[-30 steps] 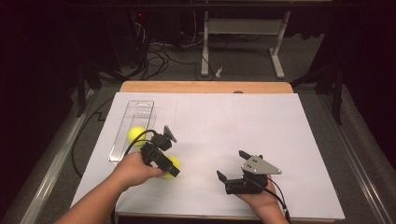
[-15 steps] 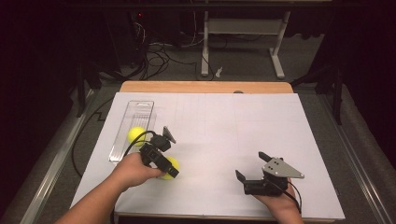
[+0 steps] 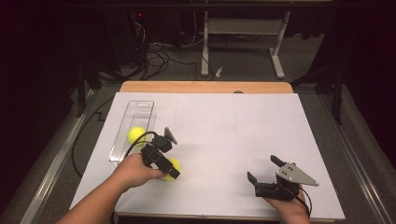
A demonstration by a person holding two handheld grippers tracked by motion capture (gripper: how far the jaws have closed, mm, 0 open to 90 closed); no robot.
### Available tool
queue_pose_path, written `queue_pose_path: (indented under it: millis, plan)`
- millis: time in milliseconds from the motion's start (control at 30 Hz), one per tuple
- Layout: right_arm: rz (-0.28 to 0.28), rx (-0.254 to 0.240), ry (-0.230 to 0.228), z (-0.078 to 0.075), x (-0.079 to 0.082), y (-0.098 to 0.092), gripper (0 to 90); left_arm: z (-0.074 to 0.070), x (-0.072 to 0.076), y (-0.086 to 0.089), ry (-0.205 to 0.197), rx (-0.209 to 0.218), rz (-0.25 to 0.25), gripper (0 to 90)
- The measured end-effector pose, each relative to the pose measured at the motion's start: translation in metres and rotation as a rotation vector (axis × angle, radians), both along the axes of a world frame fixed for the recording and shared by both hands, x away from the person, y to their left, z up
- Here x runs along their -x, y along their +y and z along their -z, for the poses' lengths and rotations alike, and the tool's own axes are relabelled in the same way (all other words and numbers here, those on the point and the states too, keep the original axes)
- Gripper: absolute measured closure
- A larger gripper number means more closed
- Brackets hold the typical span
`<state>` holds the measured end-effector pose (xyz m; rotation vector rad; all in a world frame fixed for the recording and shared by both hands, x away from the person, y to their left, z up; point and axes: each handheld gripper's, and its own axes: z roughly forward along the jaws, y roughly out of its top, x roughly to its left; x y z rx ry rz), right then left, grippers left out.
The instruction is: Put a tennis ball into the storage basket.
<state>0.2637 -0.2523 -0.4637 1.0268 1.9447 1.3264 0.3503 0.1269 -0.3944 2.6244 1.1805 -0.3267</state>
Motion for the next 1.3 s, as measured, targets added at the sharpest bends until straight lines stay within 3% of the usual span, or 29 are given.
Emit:
queue_pose_path:
  millis: [367,500,767,1300]
  plan:
    - [0.003,-0.034,-0.022,-0.002,0.001,-0.002,0.2,-0.003,-0.001,0.0,0.007,0.001,-0.007,26.6]
    - [0.006,-0.039,-0.046,-0.005,0.002,-0.001,0.2,-0.008,-0.002,0.0,0.003,-0.004,-0.007,26.6]
    - [0.007,-0.044,-0.043,-0.005,0.002,-0.001,0.2,-0.021,-0.003,0.001,0.001,-0.023,-0.007,26.6]
    - [-0.014,-0.036,-0.052,-0.006,0.003,0.002,0.2,-0.036,-0.011,0.022,0.002,-0.035,-0.041,26.6]
